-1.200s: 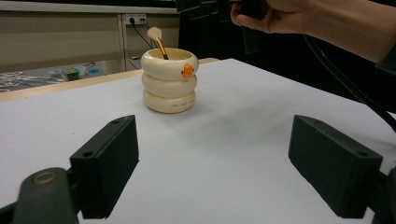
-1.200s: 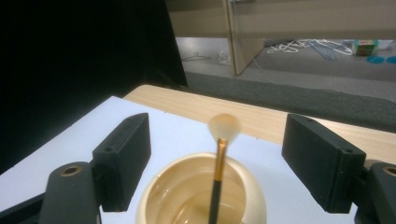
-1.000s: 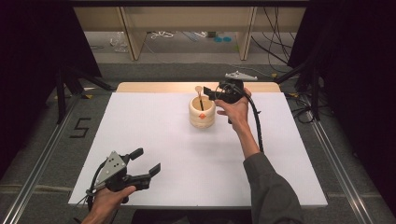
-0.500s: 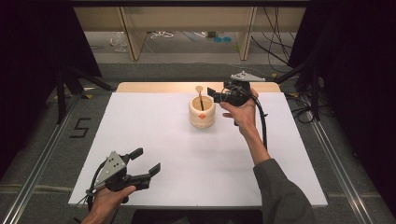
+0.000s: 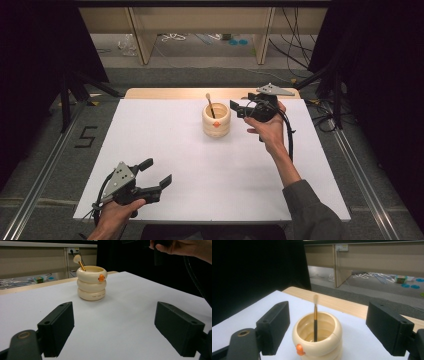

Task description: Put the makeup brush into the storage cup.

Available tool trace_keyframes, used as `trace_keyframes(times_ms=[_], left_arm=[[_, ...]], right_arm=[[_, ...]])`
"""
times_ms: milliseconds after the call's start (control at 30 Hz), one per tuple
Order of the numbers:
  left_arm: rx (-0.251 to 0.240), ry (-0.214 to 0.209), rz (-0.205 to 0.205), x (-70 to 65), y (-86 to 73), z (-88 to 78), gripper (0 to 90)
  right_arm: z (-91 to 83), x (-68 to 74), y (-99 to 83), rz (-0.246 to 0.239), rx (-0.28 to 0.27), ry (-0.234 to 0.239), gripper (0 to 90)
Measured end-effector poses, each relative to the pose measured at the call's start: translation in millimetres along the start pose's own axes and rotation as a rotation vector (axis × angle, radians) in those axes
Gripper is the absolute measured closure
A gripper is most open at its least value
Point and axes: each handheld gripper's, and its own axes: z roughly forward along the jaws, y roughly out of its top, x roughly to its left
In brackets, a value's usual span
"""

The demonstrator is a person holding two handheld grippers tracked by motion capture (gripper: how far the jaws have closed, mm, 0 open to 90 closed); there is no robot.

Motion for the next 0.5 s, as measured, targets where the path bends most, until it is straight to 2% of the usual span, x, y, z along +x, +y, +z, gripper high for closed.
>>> trace_keyframes(times_ms=[33,67,100,200,367,400,500], left_arm=[[0.0,0.0,0.0,0.1,0.0,0.0,15.8],[0.0,0.0,-0.001,0.0,0.0,0.0,15.8],[0.0,0.0,0.0,0.0,0.0,0.0,15.8],[0.0,0.0,0.0,0.0,0.0,0.0,15.8],[-0.001,0.001,0.0,0.0,0.1,0.0,15.8],[-0.002,0.0,0.0,-0.1,0.1,0.0,15.8],[-0.002,0.002,-0.001,0.0,0.2,-0.1,15.8]], right_arm=[[-1.5,1.2,-0.5,0.005,-0.005,0.005,19.3],[-3.1,1.5,-1.2,-0.011,-0.016,0.004,18.6],[-5.1,3.5,-1.3,-0.004,-0.003,0.007,18.1],[-9.4,7.3,-2.9,-0.001,-0.013,0.024,17.9],[-16.7,11.4,-8.0,-0.02,-0.027,0.035,17.6],[-18.6,12.9,-8.9,-0.007,-0.023,0.044,17.4],[-24.1,16.5,-9.6,-0.026,-0.02,0.046,16.9]])
